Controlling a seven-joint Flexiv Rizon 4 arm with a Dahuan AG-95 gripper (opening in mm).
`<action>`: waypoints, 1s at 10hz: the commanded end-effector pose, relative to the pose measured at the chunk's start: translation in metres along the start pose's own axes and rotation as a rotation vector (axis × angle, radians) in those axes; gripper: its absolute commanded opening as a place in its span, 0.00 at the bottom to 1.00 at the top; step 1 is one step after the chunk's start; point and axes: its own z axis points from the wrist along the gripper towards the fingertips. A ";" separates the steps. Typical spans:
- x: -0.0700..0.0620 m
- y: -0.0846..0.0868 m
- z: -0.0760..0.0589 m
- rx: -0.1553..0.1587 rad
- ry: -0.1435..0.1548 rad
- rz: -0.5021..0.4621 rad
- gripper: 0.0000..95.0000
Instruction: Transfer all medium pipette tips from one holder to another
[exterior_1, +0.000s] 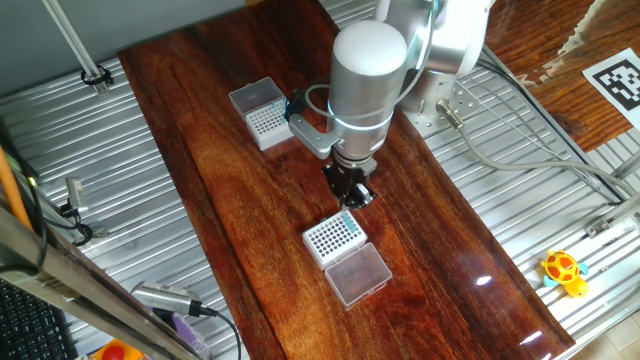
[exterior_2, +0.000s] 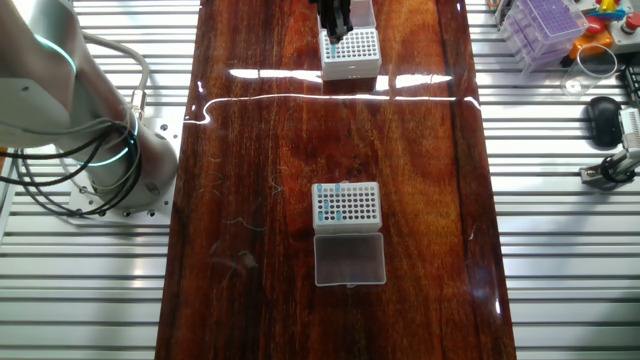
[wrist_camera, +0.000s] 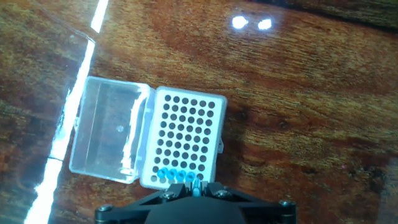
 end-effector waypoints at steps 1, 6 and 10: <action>0.001 -0.001 -0.002 -0.001 -0.005 -0.014 0.40; 0.001 -0.033 -0.008 -0.008 0.005 -0.083 0.20; 0.024 -0.135 -0.022 -0.019 0.035 -0.273 0.20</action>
